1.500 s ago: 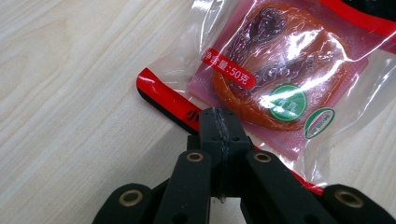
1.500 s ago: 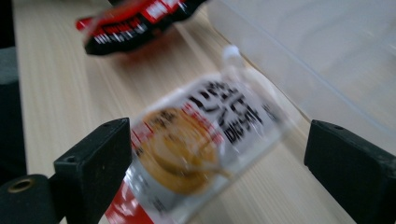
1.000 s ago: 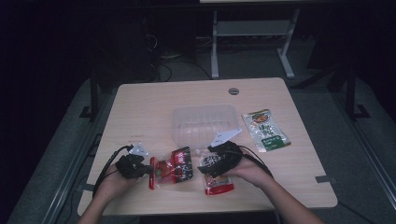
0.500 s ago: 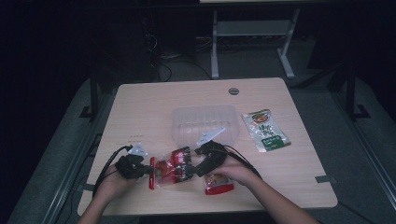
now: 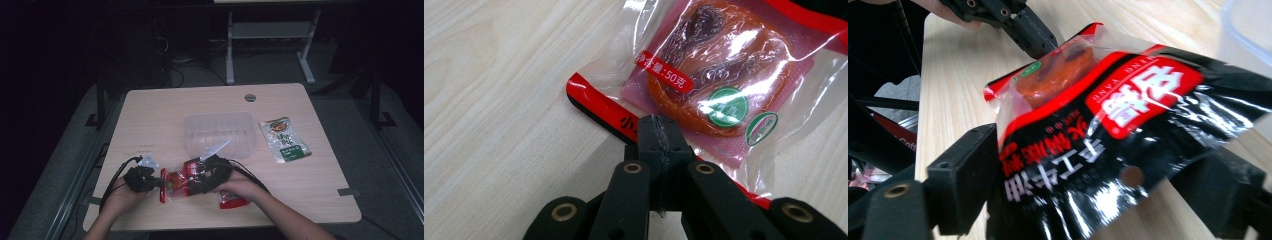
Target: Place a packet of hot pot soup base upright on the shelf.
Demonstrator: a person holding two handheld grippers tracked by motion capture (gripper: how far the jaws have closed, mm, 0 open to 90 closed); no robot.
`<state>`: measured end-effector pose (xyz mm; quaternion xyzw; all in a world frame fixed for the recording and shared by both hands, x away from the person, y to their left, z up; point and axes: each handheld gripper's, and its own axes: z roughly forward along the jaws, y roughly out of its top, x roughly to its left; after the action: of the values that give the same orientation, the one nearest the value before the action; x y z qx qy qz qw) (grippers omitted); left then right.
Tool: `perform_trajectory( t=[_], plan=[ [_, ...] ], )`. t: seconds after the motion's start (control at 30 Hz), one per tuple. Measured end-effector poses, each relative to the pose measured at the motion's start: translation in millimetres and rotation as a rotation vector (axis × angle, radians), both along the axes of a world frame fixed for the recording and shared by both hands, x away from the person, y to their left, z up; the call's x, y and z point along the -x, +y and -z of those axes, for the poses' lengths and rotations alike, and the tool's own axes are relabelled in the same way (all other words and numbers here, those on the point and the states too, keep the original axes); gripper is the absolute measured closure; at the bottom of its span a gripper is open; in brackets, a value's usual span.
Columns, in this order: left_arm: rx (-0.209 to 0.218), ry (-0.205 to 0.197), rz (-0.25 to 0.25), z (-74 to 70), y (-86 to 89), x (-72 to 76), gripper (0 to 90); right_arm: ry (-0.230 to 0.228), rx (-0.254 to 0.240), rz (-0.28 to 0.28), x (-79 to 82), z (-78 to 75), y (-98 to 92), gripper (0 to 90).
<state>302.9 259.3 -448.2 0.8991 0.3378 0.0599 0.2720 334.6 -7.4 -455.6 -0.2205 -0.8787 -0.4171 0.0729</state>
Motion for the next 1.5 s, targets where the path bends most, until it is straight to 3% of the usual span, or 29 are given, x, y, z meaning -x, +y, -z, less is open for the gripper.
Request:
perform_trajectory(
  t=[0.03,0.17,0.23,0.33,0.47,0.63,0.93,1.13,1.5],
  plan=[
    [-0.003,-0.001,0.005,-0.2,0.2,-0.2,89.9,0.013,-0.004,0.000,0.9,-0.3,2.4,17.5],
    [-0.002,0.002,0.004,-0.2,0.0,0.3,89.9,-0.016,-0.015,-0.006,-0.3,0.1,7.8,23.9],
    [-0.004,-0.001,0.007,-0.2,0.1,0.1,89.9,0.011,-0.036,-0.001,0.0,-1.7,9.9,28.2],
    [-0.009,-0.002,0.013,-0.5,0.6,-0.2,89.9,-0.006,-0.053,-0.014,-4.1,-2.3,10.6,33.9],
    [-0.007,-0.001,0.012,-0.4,0.6,-0.3,89.9,0.013,-0.065,0.001,-5.6,-5.1,11.8,45.6],
    [-0.007,0.000,0.011,-0.5,0.8,-0.4,89.9,0.004,-0.061,0.013,-7.6,-5.2,12.5,51.2],
    [0.000,0.005,0.009,-0.2,1.6,-0.9,89.9,-0.016,-0.032,0.008,-8.3,-4.5,14.9,72.3],
    [0.008,0.008,0.005,0.2,1.9,-0.8,89.9,-0.058,-0.013,-0.015,-7.8,-3.7,17.2,85.3],
    [0.007,0.008,0.018,0.1,3.7,-1.1,89.8,-0.045,-0.046,-0.055,-8.4,-6.8,14.1,89.9]
  ],
)
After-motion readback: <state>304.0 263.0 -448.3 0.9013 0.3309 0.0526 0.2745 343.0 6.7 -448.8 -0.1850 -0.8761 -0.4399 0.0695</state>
